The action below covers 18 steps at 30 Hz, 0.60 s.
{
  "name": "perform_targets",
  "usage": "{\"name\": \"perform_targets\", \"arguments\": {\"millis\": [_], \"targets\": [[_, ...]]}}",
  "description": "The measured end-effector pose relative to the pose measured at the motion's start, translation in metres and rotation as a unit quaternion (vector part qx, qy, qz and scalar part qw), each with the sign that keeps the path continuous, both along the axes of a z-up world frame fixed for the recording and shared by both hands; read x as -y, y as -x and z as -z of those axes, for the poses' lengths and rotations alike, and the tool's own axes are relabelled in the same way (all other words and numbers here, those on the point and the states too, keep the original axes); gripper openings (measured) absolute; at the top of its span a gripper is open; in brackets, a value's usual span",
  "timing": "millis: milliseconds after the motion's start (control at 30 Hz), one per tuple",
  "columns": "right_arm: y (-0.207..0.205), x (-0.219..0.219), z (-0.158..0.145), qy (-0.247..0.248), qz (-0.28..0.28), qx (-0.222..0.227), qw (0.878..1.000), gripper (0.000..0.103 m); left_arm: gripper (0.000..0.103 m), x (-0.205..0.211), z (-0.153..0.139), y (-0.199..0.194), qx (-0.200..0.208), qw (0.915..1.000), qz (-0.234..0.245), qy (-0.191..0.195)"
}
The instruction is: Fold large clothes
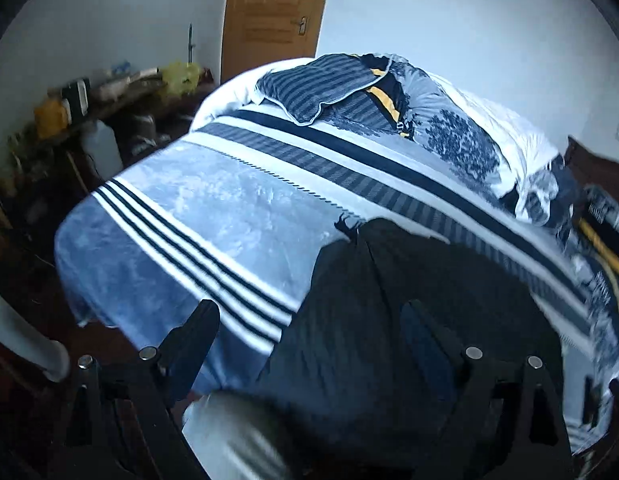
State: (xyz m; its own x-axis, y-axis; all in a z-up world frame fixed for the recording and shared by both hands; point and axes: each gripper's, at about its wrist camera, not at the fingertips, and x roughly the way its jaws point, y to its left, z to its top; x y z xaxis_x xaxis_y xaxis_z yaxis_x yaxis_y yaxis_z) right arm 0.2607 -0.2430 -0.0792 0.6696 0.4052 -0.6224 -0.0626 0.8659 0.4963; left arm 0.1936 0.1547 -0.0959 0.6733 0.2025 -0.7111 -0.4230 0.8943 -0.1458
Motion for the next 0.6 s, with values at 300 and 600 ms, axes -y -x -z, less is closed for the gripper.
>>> {"name": "perform_targets", "arguments": {"millis": [300, 600], "targets": [[0.063, 0.009, -0.035, 0.069, 0.001, 0.028, 0.997, 0.089, 0.092, 0.065, -0.043, 0.023, 0.013, 0.9944, 0.083, -0.065], [0.007, 0.051, 0.032, 0.036, 0.01, -0.049, 0.998, 0.089, 0.092, 0.033, 0.022, -0.046, -0.07, 0.9902, 0.119, -0.021]]}}
